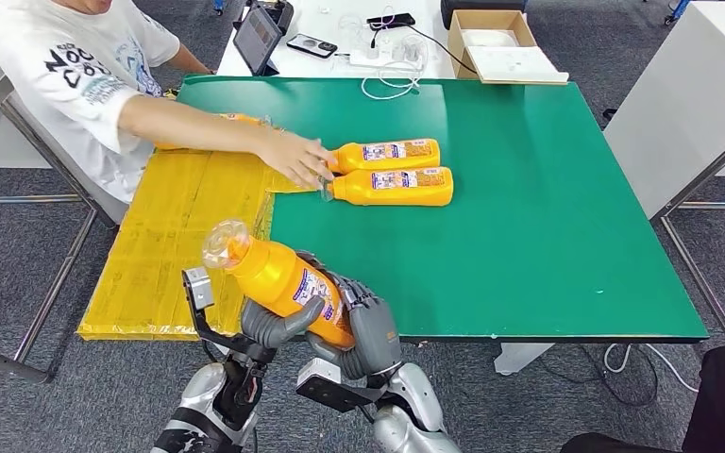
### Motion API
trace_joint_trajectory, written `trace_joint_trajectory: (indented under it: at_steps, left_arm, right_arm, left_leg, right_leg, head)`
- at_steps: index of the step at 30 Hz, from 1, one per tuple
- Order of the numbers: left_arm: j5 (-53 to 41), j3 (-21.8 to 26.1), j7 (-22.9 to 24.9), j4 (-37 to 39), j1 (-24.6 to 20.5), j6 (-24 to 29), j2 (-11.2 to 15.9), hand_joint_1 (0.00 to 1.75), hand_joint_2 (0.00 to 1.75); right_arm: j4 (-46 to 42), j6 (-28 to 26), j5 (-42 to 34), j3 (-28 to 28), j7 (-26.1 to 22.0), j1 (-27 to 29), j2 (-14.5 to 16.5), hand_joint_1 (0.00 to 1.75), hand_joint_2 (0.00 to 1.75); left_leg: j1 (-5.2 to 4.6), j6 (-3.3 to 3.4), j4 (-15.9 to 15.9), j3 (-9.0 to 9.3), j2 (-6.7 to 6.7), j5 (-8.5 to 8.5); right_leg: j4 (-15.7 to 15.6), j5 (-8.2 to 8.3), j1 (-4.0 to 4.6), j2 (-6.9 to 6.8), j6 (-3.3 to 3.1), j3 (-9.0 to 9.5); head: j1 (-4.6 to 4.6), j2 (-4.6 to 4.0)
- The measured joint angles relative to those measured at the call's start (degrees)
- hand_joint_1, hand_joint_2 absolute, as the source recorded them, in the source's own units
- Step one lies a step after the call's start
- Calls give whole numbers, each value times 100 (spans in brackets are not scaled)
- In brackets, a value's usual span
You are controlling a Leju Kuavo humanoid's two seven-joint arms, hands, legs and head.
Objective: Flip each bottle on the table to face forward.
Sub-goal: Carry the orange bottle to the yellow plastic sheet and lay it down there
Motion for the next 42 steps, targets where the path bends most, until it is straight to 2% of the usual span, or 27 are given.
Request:
trace_joint_trajectory:
  at_steps: [1,2,5,9,16,19,24,30,34,37,42]
  left_arm:
    - [-77,-2,-32,-8,-1,71,-2,175,175]
    - [-184,-6,-71,-26,-2,168,-5,175,175]
    - [-556,-24,-189,-113,-8,513,-20,175,175]
    - [-1075,-38,-320,-260,-1,1030,-28,175,175]
    - [-1206,-44,-354,-417,10,1168,-33,175,175]
    - [-1471,-45,-445,-457,11,1446,-34,175,175]
    - [-2442,4,-720,-580,-73,2620,-36,175,175]
    - [-3954,232,-936,-528,-446,4258,10,175,175]
    - [-5035,460,-739,-99,-931,5149,153,175,175]
    - [-6089,629,-372,631,-1398,5804,360,175,175]
    - [-7685,1001,339,1990,-2076,6104,784,175,175]
  right_arm:
    - [9,4,-3,4,16,2,1,16,175]
    - [19,17,-11,9,37,7,2,0,131]
    - [51,107,-70,19,104,30,4,0,0]
    - [-51,432,-322,14,181,68,4,0,0]
    - [-271,598,-416,-3,224,94,3,0,0]
    - [-380,729,-632,-14,184,134,3,0,0]
    - [-1048,1092,-1168,-80,120,346,-34,0,0]
    - [-1942,1123,-1477,-161,-2,438,-104,0,0]
    - [-2363,862,-1604,-173,-190,458,-111,0,0]
    - [-2586,666,-1716,-176,-283,458,-113,0,0]
    - [-2818,512,-1971,-176,-428,456,-111,0,0]
  left_leg:
    - [0,0,0,0,0,0]
    - [0,0,0,0,0,0]
    - [0,0,0,-1,0,0]
    - [0,0,0,-1,1,0]
    - [0,0,0,-1,1,0]
    - [0,0,0,-1,1,0]
    - [0,0,0,-3,0,0]
    - [0,1,0,-3,0,3]
    - [0,0,0,-1,2,6]
    - [2,0,0,0,3,9]
    - [2,-2,0,1,15,11]
  right_leg:
    - [0,0,0,0,0,0]
    - [0,0,0,0,0,0]
    - [0,0,0,0,0,1]
    - [0,0,0,0,0,-1]
    - [0,0,0,0,0,-1]
    - [0,0,0,0,0,-1]
    - [0,0,0,0,0,-1]
    - [0,2,1,-1,0,0]
    - [1,4,1,0,0,2]
    - [2,4,2,0,0,3]
    - [4,5,3,3,-1,2]
  head:
    - [-1,0]
    - [0,0]
    - [1,0]
    - [-1,0]
    - [1,0]
    - [1,0]
    - [0,0]
    - [1,0]
    - [0,0]
    - [1,0]
    - [2,0]
